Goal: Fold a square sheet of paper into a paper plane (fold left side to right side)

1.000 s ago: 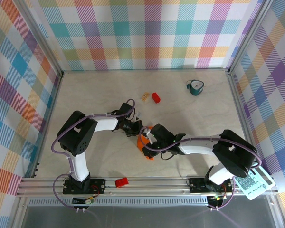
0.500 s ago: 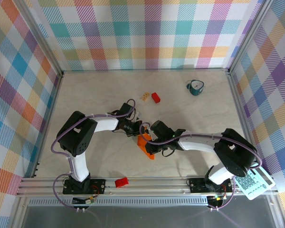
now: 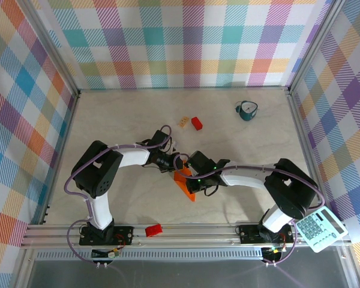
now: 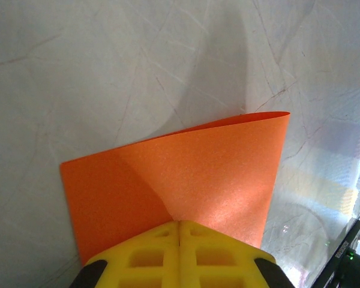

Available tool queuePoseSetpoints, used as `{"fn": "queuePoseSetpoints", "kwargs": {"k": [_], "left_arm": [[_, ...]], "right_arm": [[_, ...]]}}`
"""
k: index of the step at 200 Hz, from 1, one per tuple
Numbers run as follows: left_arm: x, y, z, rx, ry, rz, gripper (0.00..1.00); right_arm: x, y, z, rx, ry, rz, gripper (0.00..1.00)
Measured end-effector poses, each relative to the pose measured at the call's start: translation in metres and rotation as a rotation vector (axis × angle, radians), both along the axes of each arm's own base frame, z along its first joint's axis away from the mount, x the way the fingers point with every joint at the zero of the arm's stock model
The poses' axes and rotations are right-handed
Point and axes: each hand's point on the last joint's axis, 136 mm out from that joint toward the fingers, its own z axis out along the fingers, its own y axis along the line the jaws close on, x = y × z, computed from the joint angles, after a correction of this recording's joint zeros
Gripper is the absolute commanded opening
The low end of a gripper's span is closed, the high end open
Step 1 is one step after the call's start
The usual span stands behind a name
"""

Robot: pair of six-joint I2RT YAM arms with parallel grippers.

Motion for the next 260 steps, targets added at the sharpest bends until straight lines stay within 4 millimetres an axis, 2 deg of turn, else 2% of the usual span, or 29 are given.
{"fn": "queuePoseSetpoints", "kwargs": {"k": [102, 260], "left_arm": [[0.0, 0.001, 0.0, 0.008, -0.003, 0.0, 0.0], [0.0, 0.001, 0.0, 0.019, -0.014, 0.0, 0.0]], "right_arm": [[0.01, -0.004, -0.004, -0.057, -0.023, -0.023, 0.0], [0.011, -0.012, -0.01, -0.104, -0.027, -0.033, 0.0]]}}
